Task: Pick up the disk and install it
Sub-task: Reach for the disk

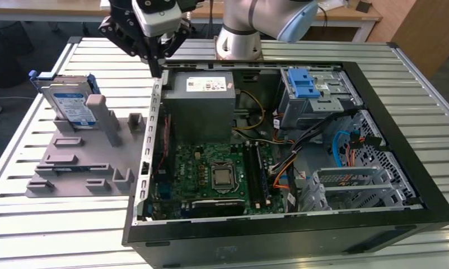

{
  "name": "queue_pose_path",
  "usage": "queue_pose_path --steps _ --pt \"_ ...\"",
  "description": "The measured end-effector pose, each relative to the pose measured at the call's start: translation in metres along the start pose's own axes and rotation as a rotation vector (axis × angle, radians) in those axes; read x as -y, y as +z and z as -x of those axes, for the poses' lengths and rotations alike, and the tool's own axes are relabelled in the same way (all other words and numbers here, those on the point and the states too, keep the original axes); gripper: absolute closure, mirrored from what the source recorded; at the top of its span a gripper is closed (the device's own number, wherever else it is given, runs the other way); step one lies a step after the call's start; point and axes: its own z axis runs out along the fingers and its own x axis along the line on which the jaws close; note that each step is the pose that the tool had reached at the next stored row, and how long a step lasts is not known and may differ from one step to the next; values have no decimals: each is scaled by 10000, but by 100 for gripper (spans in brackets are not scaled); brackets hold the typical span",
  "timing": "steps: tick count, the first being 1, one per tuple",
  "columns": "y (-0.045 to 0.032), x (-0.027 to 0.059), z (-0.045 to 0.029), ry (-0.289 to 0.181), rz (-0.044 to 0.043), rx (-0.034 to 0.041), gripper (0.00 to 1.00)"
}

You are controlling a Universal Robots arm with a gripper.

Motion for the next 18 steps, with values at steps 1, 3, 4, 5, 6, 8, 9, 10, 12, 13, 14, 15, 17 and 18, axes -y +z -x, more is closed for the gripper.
queue_pose_path --steps 1,3,4,5,6,8,9,10,12,13,14,15,17,18 --pt "1 0 -7 0 0 0 89" --pt "4 2 -20 0 -1 -1 89" --pt "5 2 -27 0 -1 -2 89" --pt "7 3 -33 0 0 -1 89" --pt "8 3 -39 0 0 -3 89" --pt "11 4 -50 0 0 -4 89" --pt "13 5 -56 0 -1 -4 89" --pt "14 5 -62 0 0 -5 89" --pt "17 6 -74 0 0 -6 89" --pt "19 7 -80 0 -1 -7 89" --pt "20 7 -86 0 0 -8 89" --pt "22 8 -92 0 -1 -8 89" --pt "24 9 -106 0 -1 -10 89" --pt "25 10 -114 0 -2 -10 89"
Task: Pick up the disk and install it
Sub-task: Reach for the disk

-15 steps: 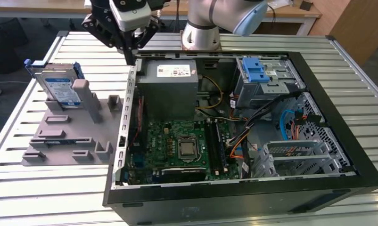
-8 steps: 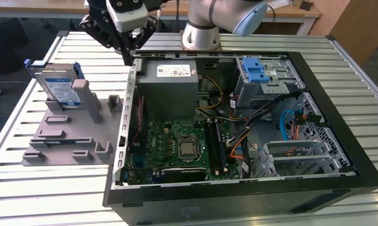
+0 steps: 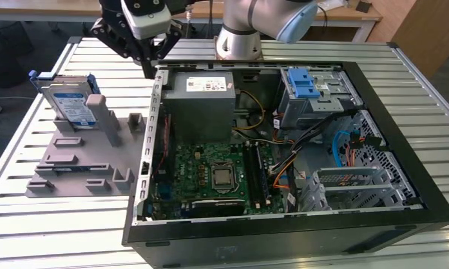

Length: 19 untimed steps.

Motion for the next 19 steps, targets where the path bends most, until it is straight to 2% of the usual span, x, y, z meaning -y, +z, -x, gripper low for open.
queue_pose_path --steps 19 --pt "25 12 -146 0 0 -5 89"
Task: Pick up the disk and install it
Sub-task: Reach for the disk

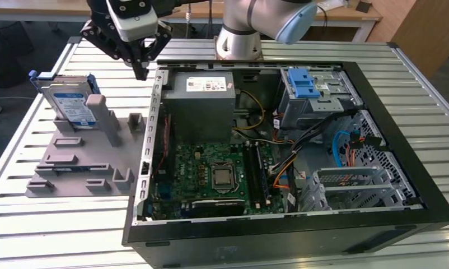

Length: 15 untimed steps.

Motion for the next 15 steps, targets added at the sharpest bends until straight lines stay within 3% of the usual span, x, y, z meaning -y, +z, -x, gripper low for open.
queue_pose_path --steps 15 --pt "23 8 -98 0 0 -12 89"
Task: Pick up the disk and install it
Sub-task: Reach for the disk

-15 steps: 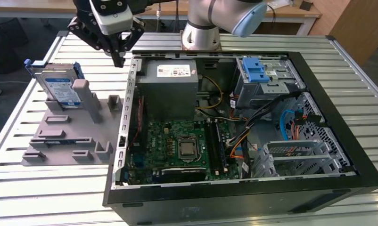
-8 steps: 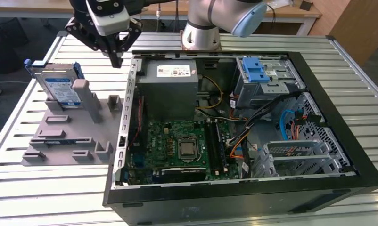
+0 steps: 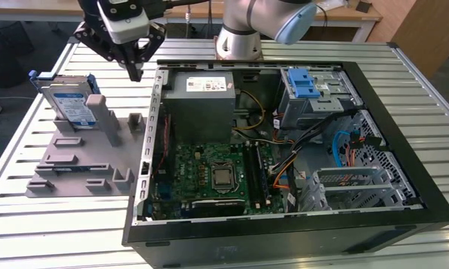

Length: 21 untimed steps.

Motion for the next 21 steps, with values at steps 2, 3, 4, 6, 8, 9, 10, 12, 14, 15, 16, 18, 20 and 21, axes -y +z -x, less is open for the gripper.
queue_pose_path --steps 2,3,4,6,8,9,10,12,14,15,16,18,20,21 --pt "3 1 -11 1 0 -3 89" --pt "4 1 -15 0 0 -5 89" --pt "6 2 -20 1 0 -6 89" --pt "8 3 -31 1 -1 -9 89" --pt "11 4 -41 1 -1 -12 89" --pt "13 4 -46 1 -1 -13 89" --pt "14 5 -52 1 -1 -14 89" --pt "17 5 -63 1 -1 -16 89" --pt "20 7 -74 1 -2 -18 89" --pt "21 7 -80 1 -2 -19 89" --pt "22 8 -85 1 -2 -21 89" --pt "25 9 -97 1 -2 -23 89" --pt "27 10 -109 1 -2 -25 89" --pt "29 10 -115 1 -2 -26 89"
